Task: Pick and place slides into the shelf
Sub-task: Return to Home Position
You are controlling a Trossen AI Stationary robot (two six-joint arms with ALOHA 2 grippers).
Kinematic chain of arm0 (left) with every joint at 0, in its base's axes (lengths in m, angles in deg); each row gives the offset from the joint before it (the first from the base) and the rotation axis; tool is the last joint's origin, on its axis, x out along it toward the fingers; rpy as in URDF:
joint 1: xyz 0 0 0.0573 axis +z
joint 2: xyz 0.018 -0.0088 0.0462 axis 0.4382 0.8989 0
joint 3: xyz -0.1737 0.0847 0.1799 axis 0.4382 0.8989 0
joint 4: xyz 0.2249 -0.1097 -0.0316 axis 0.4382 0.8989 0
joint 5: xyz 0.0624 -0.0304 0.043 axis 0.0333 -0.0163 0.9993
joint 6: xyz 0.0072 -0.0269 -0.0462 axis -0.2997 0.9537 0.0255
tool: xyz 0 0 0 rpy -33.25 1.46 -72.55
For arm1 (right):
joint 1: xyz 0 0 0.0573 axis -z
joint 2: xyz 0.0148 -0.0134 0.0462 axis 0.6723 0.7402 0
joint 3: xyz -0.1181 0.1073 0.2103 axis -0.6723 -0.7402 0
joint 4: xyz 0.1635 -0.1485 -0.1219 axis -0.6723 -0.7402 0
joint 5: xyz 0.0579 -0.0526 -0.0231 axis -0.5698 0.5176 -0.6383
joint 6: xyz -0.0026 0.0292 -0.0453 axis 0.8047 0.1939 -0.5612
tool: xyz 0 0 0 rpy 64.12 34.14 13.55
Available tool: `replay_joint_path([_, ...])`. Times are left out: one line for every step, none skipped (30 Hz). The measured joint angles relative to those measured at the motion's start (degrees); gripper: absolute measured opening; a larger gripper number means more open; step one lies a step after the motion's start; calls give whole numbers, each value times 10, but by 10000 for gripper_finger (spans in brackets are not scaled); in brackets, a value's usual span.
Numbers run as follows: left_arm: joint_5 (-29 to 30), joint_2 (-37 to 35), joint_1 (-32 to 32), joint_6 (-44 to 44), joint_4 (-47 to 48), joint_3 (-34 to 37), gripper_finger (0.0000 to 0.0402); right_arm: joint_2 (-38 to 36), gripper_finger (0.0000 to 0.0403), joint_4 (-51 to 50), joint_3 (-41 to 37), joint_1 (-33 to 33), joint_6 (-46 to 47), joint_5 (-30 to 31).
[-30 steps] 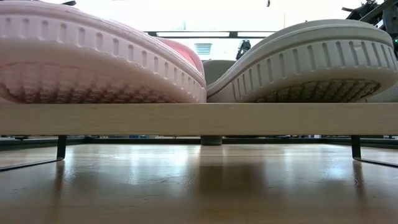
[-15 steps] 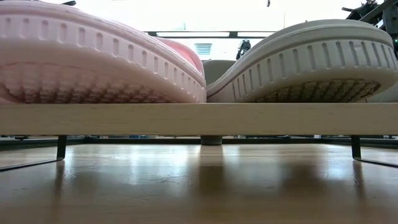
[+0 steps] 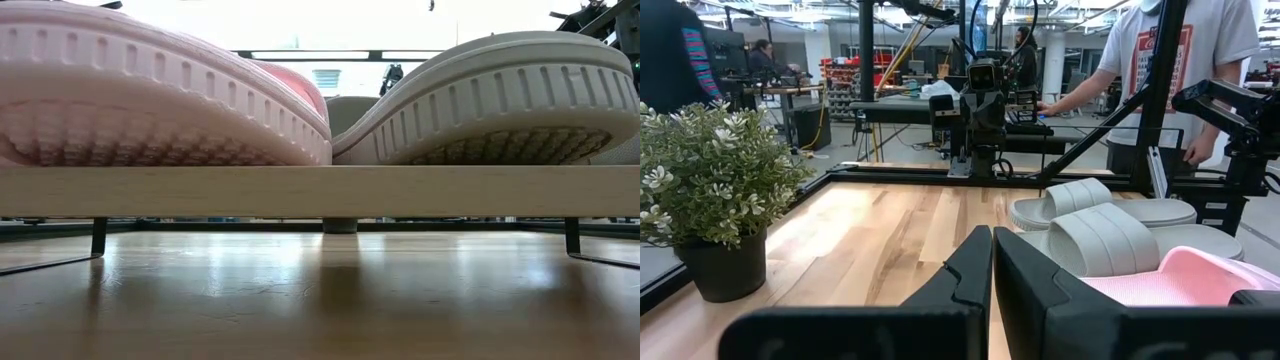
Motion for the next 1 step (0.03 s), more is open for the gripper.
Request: replay_joint_path([0,0,0,0,0,0,0,0,9,0,0,0,0,0])
